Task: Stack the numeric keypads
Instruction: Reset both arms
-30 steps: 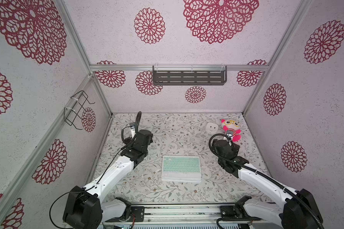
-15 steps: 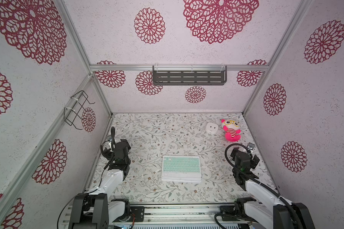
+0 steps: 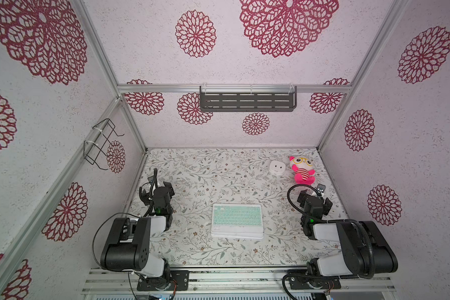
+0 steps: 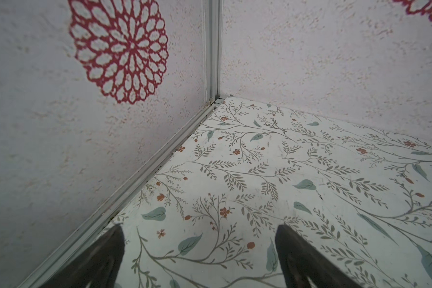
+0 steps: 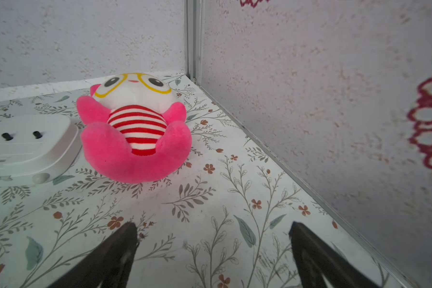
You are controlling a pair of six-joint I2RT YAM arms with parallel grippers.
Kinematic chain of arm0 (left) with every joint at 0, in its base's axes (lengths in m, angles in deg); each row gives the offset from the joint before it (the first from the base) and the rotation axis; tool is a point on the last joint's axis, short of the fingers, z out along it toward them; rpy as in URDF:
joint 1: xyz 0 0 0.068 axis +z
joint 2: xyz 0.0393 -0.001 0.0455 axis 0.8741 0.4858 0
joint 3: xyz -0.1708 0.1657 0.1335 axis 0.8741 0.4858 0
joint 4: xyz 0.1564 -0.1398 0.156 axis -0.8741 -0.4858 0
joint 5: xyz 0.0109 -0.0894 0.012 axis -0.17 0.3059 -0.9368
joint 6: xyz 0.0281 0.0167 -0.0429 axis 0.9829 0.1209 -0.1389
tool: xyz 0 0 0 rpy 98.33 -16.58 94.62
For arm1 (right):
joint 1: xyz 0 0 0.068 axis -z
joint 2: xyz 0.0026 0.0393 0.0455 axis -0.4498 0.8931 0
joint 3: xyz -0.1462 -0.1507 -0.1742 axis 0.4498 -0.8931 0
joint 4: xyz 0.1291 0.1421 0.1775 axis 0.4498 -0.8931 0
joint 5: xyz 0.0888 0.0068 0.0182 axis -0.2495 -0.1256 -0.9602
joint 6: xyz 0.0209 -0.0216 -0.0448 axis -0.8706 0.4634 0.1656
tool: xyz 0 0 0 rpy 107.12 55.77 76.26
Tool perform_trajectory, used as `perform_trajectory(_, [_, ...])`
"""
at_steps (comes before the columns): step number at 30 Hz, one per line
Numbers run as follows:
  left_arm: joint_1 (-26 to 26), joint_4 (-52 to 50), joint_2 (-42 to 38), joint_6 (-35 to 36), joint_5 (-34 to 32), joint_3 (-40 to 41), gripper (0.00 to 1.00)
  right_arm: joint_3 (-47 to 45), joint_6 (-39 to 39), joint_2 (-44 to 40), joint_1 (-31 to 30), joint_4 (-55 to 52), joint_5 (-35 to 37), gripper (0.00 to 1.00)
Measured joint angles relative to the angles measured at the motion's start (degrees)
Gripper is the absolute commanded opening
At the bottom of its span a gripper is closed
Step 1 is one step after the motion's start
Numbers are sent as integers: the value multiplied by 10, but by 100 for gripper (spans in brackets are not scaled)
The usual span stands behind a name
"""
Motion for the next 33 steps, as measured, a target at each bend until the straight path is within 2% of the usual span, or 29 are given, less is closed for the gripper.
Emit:
perform_trajectory(7, [16, 41, 18, 3, 32, 9, 97, -1, 25, 14, 2, 52, -64, 99])
perform_trajectory(11, [16, 51, 18, 3, 42, 8, 97, -15, 44, 50, 1, 106, -104, 99])
perform_trajectory(19, [23, 50, 18, 1, 54, 6, 97, -17, 49, 60, 7, 113, -132, 99])
perform_trajectory(33, [32, 50, 18, -4, 68, 6, 97, -17, 49, 60, 10, 113, -139, 99])
